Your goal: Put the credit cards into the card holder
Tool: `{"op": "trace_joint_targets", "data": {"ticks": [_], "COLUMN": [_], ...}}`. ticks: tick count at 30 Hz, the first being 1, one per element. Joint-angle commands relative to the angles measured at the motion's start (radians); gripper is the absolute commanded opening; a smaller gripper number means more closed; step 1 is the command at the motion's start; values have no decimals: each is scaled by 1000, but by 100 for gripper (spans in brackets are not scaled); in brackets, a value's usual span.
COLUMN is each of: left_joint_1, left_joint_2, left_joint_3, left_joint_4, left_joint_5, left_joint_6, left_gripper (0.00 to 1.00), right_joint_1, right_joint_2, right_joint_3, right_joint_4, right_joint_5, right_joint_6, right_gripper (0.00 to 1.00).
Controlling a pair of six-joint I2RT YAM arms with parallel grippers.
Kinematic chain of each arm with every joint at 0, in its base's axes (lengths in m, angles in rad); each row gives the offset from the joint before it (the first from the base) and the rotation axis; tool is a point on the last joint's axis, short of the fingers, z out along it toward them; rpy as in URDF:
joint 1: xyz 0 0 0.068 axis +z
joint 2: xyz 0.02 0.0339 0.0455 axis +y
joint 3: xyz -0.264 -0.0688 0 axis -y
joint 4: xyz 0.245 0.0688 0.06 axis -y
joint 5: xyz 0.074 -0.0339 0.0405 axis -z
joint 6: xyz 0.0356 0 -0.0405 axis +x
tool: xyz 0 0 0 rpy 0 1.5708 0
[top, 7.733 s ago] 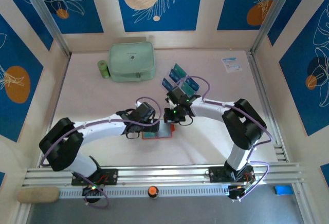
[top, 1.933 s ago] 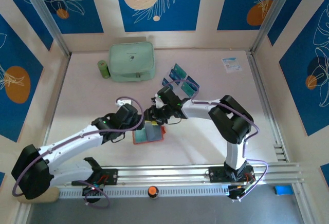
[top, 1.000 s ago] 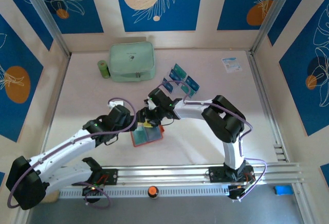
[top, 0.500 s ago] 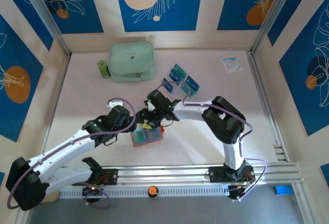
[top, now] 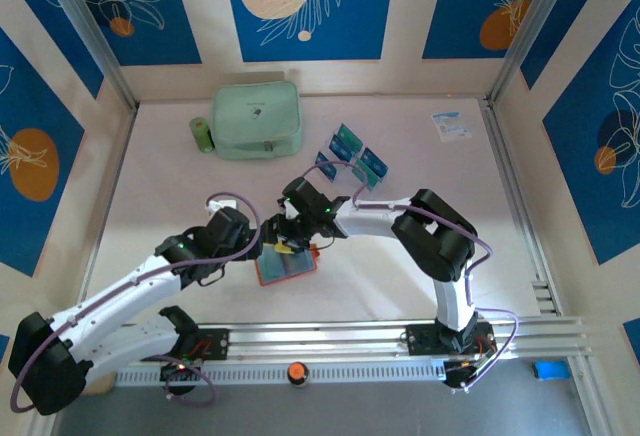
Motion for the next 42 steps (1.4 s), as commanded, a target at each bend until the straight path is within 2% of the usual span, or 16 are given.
{"op": "trace_joint_targets", "data": {"ticks": [1, 7, 18, 30, 35, 42], "left_joint_1": [7, 7, 7, 7, 7, 7], "left_joint_2": [-12, -41, -167, -189, -189, -184], "left_joint_3": [18, 34, 112, 121, 123, 112], "left_joint_4": [148, 123, 4, 5, 5, 19], "left_joint_5": [22, 1, -162, -163, -163, -158], "left_joint_6": [-21, -34, -61, -71, -71, -71], "left_gripper": [100, 100, 100, 100, 100, 100], "right_joint_1": [78, 60, 60, 45, 35, 21], "right_joint_2": [-9, 0, 20, 57, 92, 50], "right_joint_3": [25, 12, -4, 26, 10, 2], "right_joint_4": [74, 77, 80, 18, 46, 71], "right_joint_5": [-133, -138, -138, -138, -150, -183], "right_joint_6": [8, 8, 14, -5, 6, -9], "right_gripper": [59, 59, 58, 57, 56, 55]}}
